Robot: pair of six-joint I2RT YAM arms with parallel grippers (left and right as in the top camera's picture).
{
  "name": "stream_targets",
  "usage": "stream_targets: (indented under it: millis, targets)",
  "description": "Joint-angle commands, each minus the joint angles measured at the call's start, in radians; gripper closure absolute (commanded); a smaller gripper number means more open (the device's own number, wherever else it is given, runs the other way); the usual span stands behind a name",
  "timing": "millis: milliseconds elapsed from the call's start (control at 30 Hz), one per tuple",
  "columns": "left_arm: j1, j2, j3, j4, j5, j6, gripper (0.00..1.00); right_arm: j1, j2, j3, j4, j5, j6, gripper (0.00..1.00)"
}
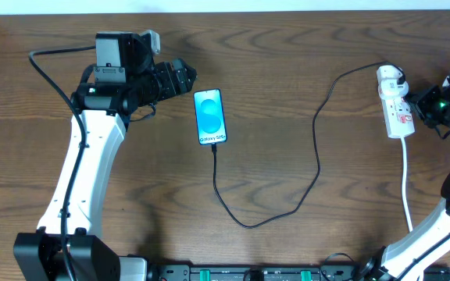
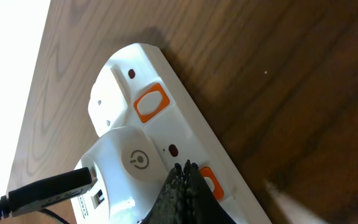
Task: Plug charger to phone and switch on socket
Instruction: 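Move the right gripper to the switch on the white power strip, then press the power strip switch beside the charger with the right gripper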
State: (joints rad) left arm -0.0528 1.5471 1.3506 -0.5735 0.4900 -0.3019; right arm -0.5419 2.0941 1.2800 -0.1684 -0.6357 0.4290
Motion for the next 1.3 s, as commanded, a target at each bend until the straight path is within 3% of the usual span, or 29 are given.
stream_targets:
  millis: [0, 1267]
  targets:
    - [0.001, -0.012, 0.003, -0.002, -0.013, 0.014, 0.13, 0.015, 0.019, -0.002, -0.004, -0.018, 0.012, 0.99]
    - [0.001, -0.012, 0.003, -0.006, -0.012, 0.013, 0.14, 0.187, 0.033, -0.02, -0.17, 0.001, 0.013, 0.99]
